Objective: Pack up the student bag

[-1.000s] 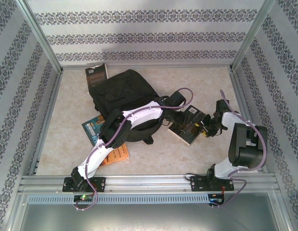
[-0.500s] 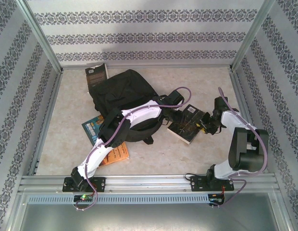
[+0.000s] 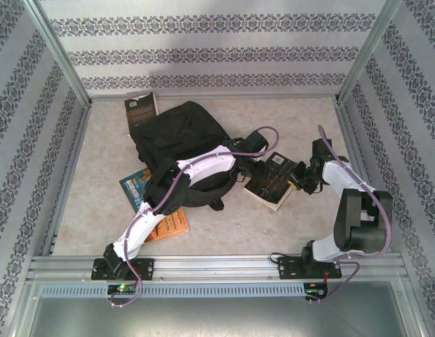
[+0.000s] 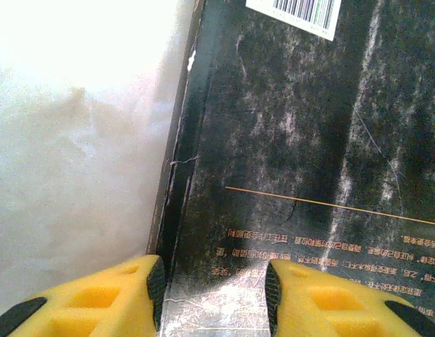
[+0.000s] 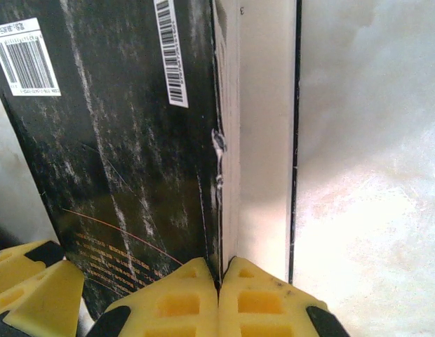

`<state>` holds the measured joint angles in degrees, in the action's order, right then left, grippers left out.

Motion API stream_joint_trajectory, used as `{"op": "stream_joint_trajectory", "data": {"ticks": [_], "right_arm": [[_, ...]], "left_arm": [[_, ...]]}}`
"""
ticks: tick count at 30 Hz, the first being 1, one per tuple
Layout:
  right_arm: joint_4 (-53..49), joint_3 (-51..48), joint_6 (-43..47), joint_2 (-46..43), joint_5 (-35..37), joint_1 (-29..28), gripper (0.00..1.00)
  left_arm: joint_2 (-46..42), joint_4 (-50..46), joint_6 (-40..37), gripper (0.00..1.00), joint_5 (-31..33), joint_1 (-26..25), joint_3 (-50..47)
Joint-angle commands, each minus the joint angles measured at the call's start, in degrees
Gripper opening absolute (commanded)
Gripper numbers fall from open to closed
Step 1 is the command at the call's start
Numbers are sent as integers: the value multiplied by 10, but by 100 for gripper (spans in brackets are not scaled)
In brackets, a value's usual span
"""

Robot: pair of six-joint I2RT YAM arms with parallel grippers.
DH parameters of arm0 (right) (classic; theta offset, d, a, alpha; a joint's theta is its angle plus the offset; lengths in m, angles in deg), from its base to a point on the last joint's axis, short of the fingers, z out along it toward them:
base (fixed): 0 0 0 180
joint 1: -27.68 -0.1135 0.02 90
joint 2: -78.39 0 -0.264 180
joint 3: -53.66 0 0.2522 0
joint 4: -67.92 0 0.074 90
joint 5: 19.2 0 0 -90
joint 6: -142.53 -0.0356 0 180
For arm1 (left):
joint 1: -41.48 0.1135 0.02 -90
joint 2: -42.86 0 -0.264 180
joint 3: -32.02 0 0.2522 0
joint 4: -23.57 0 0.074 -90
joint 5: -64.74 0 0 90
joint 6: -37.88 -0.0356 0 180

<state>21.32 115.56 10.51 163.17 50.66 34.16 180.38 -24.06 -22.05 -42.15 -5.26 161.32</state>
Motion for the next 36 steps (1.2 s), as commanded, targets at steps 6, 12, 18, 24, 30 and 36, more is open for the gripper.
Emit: {"op": "stream_joint_trajectory", "data": {"ticks": [6, 12, 18, 24, 30, 36], "right_arm": [[-4, 50, -5, -64, 27, -14, 0], [9, 58, -52, -84, -1, -16, 0], [-6, 108, -84, -108, 32, -42, 0], [-16, 166, -106, -132, 51, -58, 0], [-5, 215, -110, -127, -14, -69, 0], [22, 251, -114, -125, -77, -97, 0]], "left_arm": [[-67, -78, 25, 61, -19, 18, 24], [-161, -82, 61, 66, 25, 47, -1], [-241, -86, 73, 68, 61, 64, -37], [-277, -99, 66, 70, 59, 83, -49], [-312, -68, 96, 74, 13, 134, -111], [-322, -7, 109, 79, -108, 169, -150]]}}
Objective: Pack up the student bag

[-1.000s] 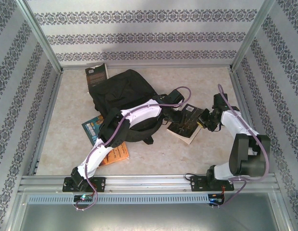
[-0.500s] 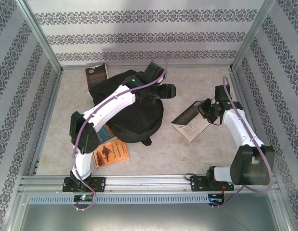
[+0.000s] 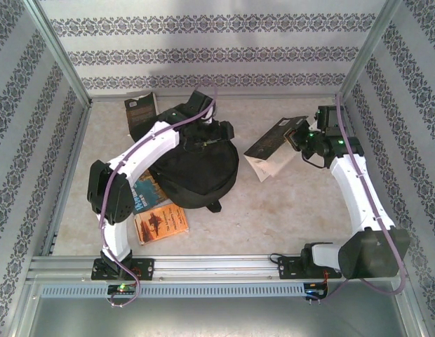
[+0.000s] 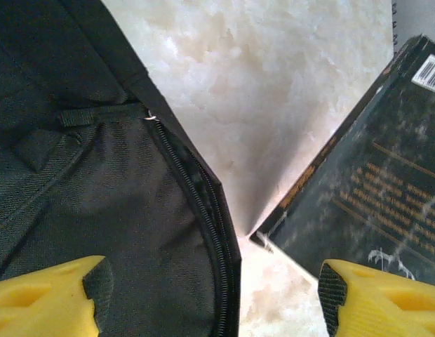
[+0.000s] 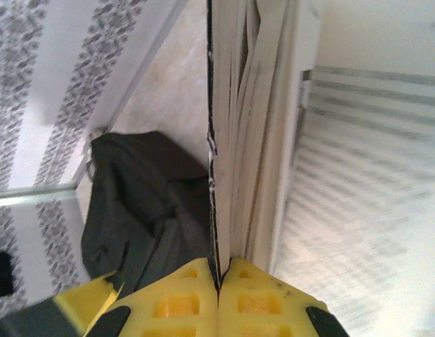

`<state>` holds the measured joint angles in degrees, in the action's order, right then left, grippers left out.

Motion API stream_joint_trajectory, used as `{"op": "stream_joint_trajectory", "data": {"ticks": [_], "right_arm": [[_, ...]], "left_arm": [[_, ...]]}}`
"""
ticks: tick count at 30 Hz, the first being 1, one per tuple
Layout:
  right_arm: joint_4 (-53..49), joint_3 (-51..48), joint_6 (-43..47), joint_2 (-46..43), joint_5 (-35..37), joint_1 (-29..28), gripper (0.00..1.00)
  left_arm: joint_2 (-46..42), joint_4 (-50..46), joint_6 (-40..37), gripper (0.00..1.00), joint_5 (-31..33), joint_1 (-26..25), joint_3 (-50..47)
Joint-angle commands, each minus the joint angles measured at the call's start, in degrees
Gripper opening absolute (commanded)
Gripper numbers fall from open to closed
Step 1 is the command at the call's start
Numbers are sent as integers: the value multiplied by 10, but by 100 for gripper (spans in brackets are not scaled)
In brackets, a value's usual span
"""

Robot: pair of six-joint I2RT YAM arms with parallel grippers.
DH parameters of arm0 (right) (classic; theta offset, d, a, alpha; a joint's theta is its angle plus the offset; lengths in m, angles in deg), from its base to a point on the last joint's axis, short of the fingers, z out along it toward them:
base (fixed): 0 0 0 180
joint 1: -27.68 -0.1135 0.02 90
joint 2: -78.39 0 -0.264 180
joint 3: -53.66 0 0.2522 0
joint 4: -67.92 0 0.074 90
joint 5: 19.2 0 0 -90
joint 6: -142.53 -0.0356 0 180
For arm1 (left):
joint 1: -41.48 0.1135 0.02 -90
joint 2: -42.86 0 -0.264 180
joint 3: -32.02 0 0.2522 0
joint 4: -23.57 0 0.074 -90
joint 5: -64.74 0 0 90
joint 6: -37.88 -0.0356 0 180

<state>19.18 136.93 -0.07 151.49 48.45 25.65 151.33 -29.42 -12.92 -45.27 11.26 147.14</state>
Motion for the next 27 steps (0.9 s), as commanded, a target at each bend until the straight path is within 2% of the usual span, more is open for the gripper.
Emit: {"op": "stream_joint_trajectory", "data": {"ticks": [1, 4, 11, 15, 17, 20, 24, 27], "right_arm": [[44, 47, -7, -8, -63, -17, 0], [37, 79, -1, -6, -70, -30, 0], [39, 133, -11, 10, -99, -37, 0], [53, 164, -28, 19, -126, -44, 0], [67, 174, -43, 24, -139, -45, 0], [82, 189, -59, 35, -152, -46, 0], [137, 170, -113, 42, -165, -49, 0], [196, 144, -165, 43, -173, -51, 0]], "left_arm": [[-32, 57, 21, 80, -93, 6, -13], [-33, 100, 40, 82, -137, 10, -32], [-28, 139, 61, 85, -176, 15, -27], [-21, 179, 87, 85, -223, 23, -22], [-21, 218, 122, 85, -243, 29, -38], [-29, 326, 207, 85, -271, 36, -90], [-35, 527, 362, 85, -288, 42, -178], [-34, 636, 447, 85, -284, 48, -231]]}}
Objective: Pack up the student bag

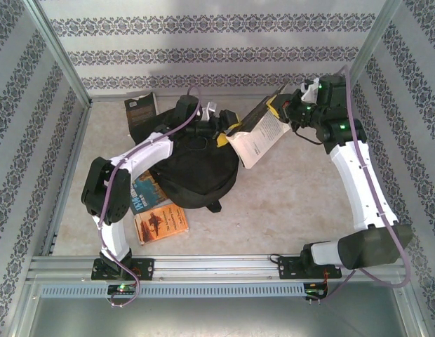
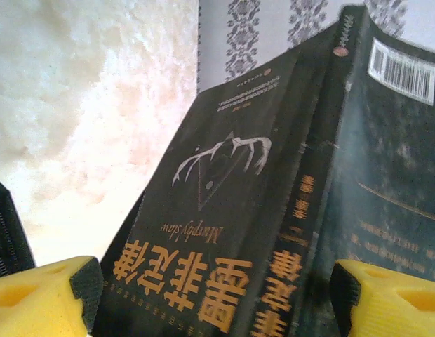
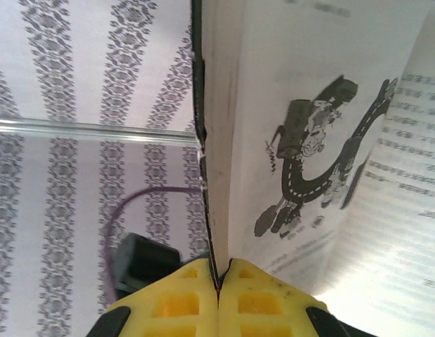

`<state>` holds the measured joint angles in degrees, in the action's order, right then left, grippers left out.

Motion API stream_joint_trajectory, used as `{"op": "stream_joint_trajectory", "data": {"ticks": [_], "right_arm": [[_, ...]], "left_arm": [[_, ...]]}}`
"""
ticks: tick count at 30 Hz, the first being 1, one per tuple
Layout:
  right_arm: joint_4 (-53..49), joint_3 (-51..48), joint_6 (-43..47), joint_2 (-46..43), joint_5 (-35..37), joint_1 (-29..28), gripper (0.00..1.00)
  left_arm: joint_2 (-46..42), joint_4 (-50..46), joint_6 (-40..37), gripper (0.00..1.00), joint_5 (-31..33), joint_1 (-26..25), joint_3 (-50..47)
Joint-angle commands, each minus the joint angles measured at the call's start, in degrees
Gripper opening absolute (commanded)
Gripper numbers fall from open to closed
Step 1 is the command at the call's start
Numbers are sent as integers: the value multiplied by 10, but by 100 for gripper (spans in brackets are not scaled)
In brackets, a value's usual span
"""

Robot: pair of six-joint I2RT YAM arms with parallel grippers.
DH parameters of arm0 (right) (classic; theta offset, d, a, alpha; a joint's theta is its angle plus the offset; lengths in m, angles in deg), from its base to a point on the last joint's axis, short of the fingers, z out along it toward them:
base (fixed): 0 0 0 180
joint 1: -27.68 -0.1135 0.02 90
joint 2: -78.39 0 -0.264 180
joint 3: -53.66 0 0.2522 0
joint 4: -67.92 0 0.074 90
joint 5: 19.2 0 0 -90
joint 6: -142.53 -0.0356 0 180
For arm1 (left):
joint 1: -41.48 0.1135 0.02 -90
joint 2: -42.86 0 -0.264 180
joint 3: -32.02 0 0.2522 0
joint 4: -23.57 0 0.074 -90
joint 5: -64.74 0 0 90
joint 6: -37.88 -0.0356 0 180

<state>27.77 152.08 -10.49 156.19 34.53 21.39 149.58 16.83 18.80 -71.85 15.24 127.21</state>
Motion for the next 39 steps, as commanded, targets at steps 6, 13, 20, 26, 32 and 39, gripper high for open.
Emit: {"op": "stream_joint_trajectory", "data": {"ticks": [6, 13, 20, 26, 32, 39], "right_arm": [[146, -38, -89, 0, -29, -21, 0], [147, -89, -71, -2, -21, -20, 0], [92, -104, -5, -2, -5, -17, 0], [-4, -82, 75, -6, 36, -19, 0], [-36, -95, 90, -19, 58, -21, 41], [-109, -44, 174, -30, 112, -29, 94]], "left_arm": [[-3, 367, 274, 83, -1, 16, -81], [10, 484, 372, 74, 26, 20, -87], [-14, 441, 331, 50, 16, 28, -90], [-69, 298, 206, 26, 10, 34, -88], [-132, 161, 76, 10, 41, 33, -66], [-191, 26, -75, 3, 50, 34, -27]]}}
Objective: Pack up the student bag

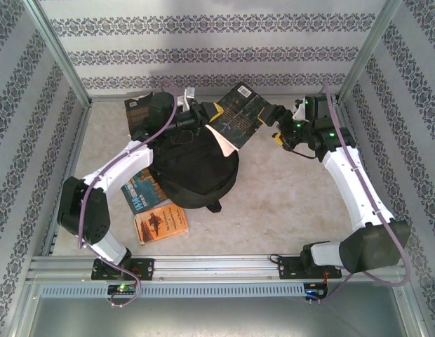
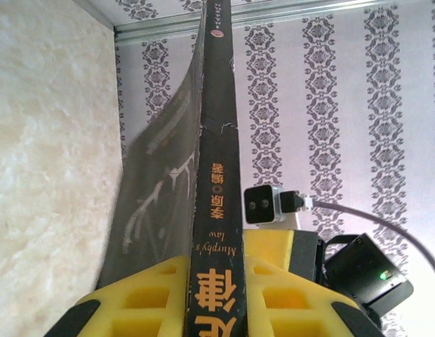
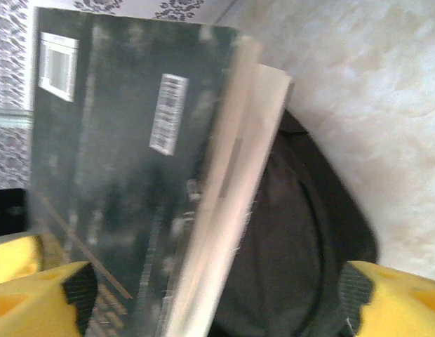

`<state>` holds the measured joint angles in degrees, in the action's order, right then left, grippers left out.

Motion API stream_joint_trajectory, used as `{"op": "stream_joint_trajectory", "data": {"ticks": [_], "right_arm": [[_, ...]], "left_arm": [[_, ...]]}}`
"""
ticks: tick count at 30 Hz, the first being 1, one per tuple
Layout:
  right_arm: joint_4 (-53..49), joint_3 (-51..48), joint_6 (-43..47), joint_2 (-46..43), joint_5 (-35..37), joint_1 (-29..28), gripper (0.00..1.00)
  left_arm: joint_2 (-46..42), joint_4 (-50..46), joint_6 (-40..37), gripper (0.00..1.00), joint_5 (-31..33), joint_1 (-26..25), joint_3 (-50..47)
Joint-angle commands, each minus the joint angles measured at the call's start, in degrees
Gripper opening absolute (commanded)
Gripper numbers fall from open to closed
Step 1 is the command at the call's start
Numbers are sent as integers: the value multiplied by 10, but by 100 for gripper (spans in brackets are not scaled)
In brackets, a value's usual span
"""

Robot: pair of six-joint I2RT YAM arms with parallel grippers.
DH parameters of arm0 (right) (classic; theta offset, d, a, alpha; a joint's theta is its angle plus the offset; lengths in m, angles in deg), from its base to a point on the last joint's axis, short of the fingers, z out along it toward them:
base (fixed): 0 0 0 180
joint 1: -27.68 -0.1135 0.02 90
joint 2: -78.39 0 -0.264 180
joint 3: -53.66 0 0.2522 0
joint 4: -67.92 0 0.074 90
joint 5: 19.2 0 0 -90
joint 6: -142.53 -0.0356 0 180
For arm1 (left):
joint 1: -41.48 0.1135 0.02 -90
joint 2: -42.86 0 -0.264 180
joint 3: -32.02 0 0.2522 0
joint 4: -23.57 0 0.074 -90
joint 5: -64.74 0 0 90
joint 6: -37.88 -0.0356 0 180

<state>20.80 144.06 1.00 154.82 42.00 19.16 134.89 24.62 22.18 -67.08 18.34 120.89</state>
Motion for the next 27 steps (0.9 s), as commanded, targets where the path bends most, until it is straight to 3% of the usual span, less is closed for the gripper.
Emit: {"op": "stream_joint_trajectory", "data": {"ticks": [1, 6, 8, 14, 17, 21, 27], "right_arm": [[-46, 48, 78, -17, 44, -9, 94], [-42, 59, 153, -34, 65, -33, 92], [-8, 49, 184, -38, 32, -41, 88], [105, 31, 315, -34, -124, -70, 87], [94, 60, 384, -6, -177, -88, 88], [31, 111, 463, 26, -154, -87, 88], [11, 98, 540, 31, -178, -73, 88]], "left_arm": [[-57, -71, -138, 3, 3, 3, 39], [-132, -173, -313, 0, 15, 2, 38], [-157, -205, -361, 0, 6, 2, 40], [-173, -256, -399, 0, -102, 2, 74], [-193, -249, -414, 0, -119, 0, 59], [-214, -302, -468, 0, -117, -5, 58], [-251, -376, -552, 0, -92, -20, 41]]}}
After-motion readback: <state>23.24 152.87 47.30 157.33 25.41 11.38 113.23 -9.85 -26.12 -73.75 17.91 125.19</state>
